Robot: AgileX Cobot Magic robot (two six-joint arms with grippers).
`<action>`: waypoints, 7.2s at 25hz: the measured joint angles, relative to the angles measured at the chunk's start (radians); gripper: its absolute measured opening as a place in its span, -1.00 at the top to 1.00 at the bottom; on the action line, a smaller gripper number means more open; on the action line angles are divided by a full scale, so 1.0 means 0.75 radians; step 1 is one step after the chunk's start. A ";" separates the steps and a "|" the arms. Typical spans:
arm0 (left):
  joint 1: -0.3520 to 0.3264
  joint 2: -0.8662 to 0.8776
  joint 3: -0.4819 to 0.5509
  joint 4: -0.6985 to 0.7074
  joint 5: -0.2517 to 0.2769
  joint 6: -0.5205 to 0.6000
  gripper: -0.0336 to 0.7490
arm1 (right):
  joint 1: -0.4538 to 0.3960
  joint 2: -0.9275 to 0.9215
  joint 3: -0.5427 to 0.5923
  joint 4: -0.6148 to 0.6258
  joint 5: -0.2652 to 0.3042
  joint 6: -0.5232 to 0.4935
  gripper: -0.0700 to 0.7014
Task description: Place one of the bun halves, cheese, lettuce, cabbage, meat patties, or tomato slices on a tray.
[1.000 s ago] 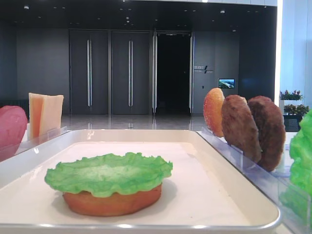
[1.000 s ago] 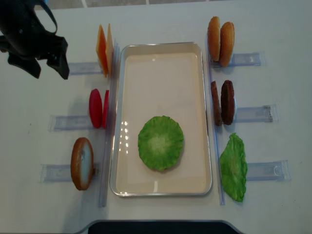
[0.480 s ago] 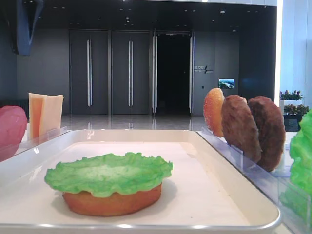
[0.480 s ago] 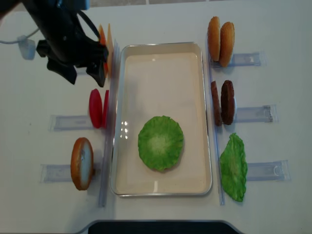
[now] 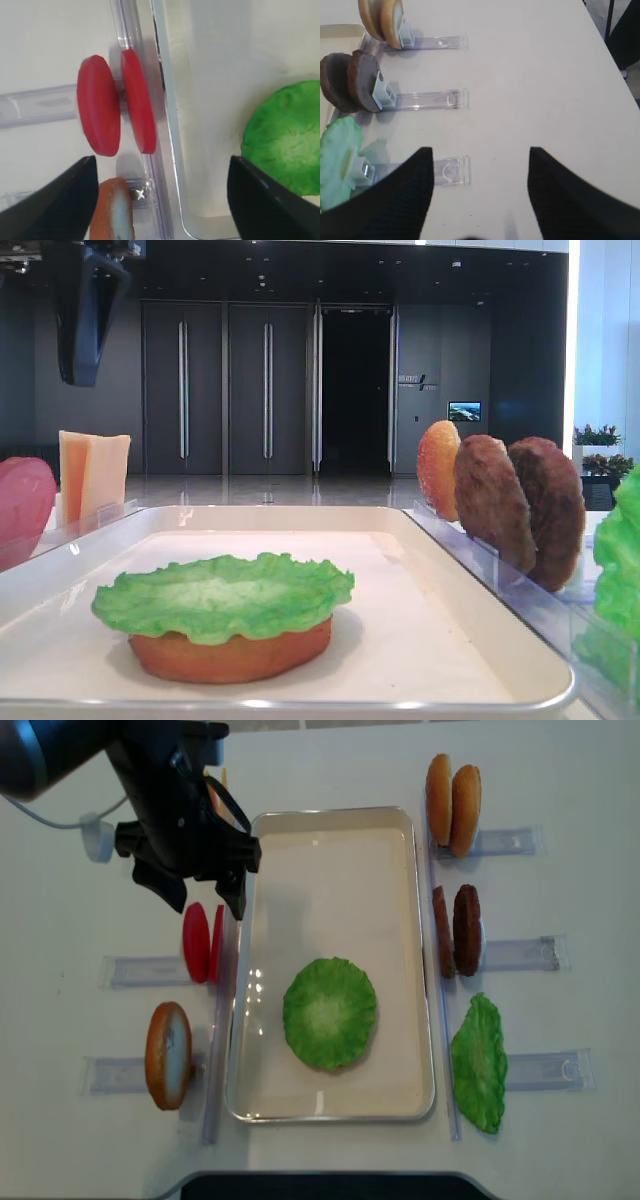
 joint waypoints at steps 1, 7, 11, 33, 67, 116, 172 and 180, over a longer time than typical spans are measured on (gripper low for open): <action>0.000 0.009 0.000 0.003 0.000 -0.003 -0.64 | 0.000 0.000 0.000 0.000 0.000 0.000 -0.28; 0.000 0.070 0.000 0.008 0.000 -0.009 -0.59 | 0.000 0.000 0.000 0.000 0.000 0.000 -0.28; 0.000 0.124 0.000 0.008 -0.002 -0.009 -0.58 | 0.000 0.000 0.000 0.000 0.000 0.000 -0.28; 0.000 0.259 0.000 0.062 -0.032 -0.009 -0.57 | 0.000 0.000 0.000 0.000 0.000 0.000 -0.28; 0.000 0.259 -0.046 0.117 -0.004 -0.009 0.77 | 0.000 0.000 0.000 0.000 0.000 0.000 -0.28; -0.091 -0.059 0.482 -1.067 -0.623 0.492 0.77 | 0.000 0.000 0.000 0.000 0.000 0.000 -0.28; -0.108 -0.068 0.468 -0.748 -0.478 0.297 -0.60 | 0.000 0.000 0.000 0.000 0.000 0.000 -0.28; -0.108 -0.098 0.274 -0.355 -0.096 0.135 -0.60 | 0.000 0.000 0.000 0.000 0.000 0.000 -0.28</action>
